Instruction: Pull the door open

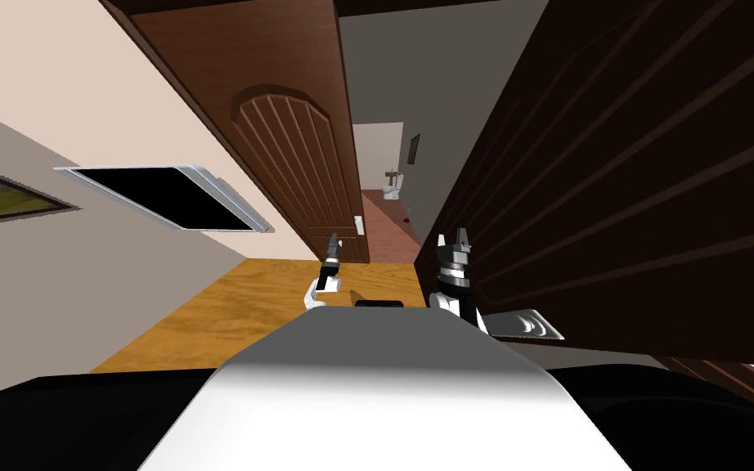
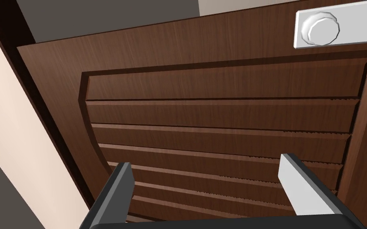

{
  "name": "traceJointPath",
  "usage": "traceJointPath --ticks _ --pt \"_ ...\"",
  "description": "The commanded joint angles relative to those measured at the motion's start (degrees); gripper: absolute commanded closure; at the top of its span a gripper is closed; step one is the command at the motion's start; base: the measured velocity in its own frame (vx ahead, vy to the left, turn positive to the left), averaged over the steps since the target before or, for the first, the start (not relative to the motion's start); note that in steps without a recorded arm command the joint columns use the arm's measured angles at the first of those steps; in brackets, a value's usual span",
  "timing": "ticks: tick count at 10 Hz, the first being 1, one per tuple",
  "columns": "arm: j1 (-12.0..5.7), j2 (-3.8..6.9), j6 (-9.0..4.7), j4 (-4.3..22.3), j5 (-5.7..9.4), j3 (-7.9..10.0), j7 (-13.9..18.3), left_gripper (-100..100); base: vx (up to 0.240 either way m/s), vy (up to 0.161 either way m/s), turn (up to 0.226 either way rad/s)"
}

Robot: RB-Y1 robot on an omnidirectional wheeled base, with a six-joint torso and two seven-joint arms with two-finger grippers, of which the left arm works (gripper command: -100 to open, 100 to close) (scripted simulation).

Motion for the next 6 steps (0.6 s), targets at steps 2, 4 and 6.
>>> traceJointPath --ticks 2,4,6 --pt "-1.39 0.18 1.83 3.7 0.35 0.14 0.5 -100 0.143 -0.004 -0.075" --pt "-2.43 0.33 2.56 6.1 0.56 0.31 0.8 -100 0.114 0.017 -0.052" --pt "-3.40 0.44 3.23 8.4 0.76 0.47 1.1 -100 0.096 -0.002 -0.042"
